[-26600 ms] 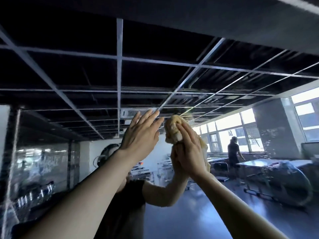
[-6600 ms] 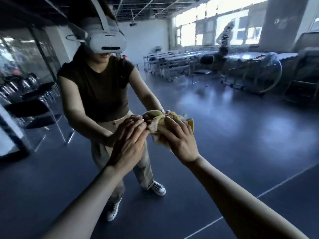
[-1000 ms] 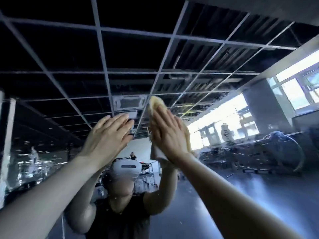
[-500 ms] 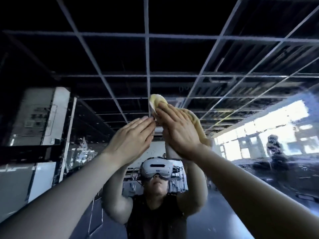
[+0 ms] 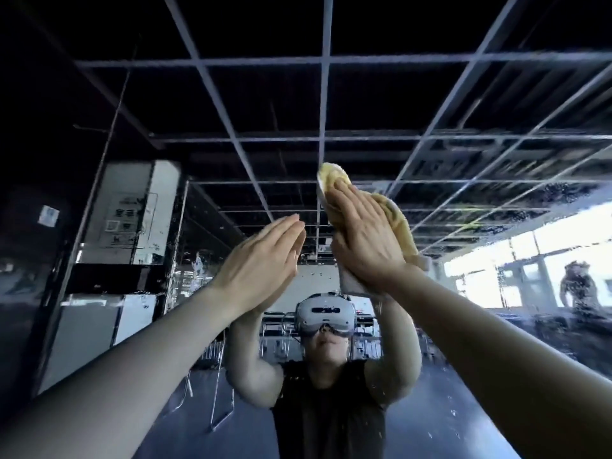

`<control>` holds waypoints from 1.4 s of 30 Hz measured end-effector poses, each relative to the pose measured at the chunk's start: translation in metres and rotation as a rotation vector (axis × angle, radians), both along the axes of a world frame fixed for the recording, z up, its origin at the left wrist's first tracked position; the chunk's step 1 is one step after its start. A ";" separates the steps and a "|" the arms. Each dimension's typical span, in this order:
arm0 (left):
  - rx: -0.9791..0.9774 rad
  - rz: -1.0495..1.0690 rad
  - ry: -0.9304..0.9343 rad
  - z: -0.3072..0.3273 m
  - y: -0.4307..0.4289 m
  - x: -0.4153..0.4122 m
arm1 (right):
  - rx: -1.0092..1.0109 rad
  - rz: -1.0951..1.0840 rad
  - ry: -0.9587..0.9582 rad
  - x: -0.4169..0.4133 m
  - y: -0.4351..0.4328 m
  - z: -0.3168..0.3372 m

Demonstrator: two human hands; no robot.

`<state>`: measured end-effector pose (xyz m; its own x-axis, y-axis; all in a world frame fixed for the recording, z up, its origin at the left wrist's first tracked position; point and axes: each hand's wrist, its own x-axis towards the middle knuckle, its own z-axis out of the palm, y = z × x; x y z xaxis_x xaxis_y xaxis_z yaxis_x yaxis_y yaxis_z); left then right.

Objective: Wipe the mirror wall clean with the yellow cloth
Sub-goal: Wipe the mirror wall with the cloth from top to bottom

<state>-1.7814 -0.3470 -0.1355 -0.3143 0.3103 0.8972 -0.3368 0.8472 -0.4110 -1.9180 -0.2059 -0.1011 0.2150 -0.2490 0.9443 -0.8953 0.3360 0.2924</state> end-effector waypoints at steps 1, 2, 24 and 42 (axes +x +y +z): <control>0.011 -0.095 -0.014 0.004 0.007 -0.003 | 0.063 0.026 -0.008 -0.001 0.008 0.001; 0.002 -0.193 -0.032 0.012 0.017 -0.007 | 0.101 0.045 0.004 -0.004 0.015 0.003; -0.230 -0.047 -0.032 0.095 -0.026 0.036 | -0.127 -0.023 0.012 0.038 -0.047 -0.008; 0.429 -0.515 0.265 -0.047 -0.002 -0.007 | -0.023 0.004 0.234 0.007 -0.021 -0.055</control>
